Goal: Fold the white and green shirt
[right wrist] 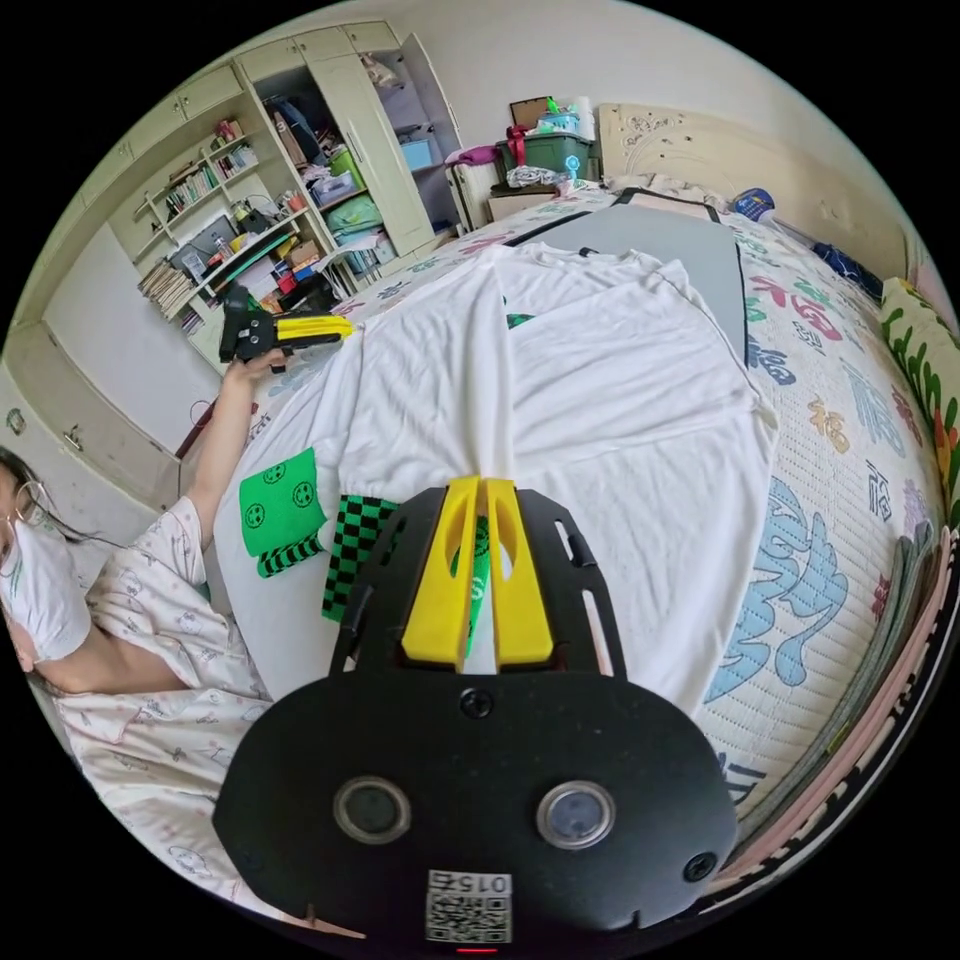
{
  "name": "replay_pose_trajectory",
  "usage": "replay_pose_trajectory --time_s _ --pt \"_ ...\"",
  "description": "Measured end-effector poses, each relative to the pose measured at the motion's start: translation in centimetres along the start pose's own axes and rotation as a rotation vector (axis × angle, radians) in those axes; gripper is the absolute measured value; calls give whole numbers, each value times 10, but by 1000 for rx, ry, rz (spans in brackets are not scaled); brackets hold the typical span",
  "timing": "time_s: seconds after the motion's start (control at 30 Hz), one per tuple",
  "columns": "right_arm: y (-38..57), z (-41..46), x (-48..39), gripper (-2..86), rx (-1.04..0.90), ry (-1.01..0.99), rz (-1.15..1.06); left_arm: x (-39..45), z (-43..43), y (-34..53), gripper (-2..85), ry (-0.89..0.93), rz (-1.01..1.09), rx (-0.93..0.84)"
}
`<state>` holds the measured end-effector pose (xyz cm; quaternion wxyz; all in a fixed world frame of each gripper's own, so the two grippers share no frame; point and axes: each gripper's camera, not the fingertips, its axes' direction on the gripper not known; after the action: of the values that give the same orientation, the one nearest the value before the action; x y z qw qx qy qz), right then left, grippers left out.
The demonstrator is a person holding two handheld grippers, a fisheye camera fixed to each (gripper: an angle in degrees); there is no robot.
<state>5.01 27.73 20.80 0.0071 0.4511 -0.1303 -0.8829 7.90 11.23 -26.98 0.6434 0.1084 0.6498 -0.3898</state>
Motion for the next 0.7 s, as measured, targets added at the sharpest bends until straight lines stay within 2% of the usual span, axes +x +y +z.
replay_pose_trajectory --time_s 0.1,0.17,0.23,0.37,0.53,0.7 --pt "-12 -3 -7 58 -15 -16 2 20 -70 6 7 2 -89 200" --pt "-20 -9 -3 73 17 -84 29 70 -124 4 14 155 19 462" --pt "-25 -11 0 77 26 -142 28 110 -137 -12 23 249 105 518" --pt "-37 2 -10 87 -55 -140 -36 193 -114 -61 57 354 288 374" --pt "-54 21 -32 61 -120 -223 -130 235 -76 -87 70 403 335 225" --pt "-50 26 -62 52 -106 -182 -224 265 -58 -92 28 416 349 146"
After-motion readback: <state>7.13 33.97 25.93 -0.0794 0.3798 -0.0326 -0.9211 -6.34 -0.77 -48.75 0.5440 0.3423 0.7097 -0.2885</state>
